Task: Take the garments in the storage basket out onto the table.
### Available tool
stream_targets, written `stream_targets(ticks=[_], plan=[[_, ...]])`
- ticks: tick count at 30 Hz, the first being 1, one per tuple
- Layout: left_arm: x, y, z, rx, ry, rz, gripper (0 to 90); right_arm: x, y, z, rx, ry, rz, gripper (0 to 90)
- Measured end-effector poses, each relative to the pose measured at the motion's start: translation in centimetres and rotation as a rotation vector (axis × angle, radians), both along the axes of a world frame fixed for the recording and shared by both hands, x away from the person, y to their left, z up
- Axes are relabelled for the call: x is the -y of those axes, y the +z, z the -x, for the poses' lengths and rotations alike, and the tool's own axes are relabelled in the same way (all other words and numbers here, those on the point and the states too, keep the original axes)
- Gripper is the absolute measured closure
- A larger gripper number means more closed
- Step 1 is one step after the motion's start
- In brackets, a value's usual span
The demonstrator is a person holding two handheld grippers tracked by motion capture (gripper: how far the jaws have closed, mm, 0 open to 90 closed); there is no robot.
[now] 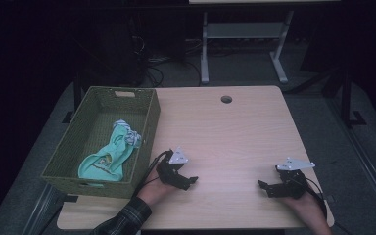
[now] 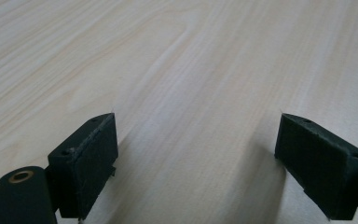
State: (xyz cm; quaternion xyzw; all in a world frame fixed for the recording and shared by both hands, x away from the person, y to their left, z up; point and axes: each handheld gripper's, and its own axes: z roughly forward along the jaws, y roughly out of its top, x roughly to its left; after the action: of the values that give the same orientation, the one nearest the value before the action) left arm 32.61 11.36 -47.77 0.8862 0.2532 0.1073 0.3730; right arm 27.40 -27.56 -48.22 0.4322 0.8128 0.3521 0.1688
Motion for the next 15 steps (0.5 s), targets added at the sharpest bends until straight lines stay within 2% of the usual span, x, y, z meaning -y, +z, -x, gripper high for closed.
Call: stream_targets(ticks=[6,10,15], plan=[[0.13,0.03,-0.09,-0.006,0.010,0.000,12.3,0.00,0.00,0.00,0.000,0.000,-0.001,9.7],[0.14,0.37,-0.08,-0.002,0.016,-0.031,12.9,-0.01,0.00,0.00,-0.001,0.000,-0.001,9.6],[0.07,0.90,0.12,0.003,0.017,-0.020,13.1,0.00,0.00,0.00,-0.001,0.001,0.000,9.6]])
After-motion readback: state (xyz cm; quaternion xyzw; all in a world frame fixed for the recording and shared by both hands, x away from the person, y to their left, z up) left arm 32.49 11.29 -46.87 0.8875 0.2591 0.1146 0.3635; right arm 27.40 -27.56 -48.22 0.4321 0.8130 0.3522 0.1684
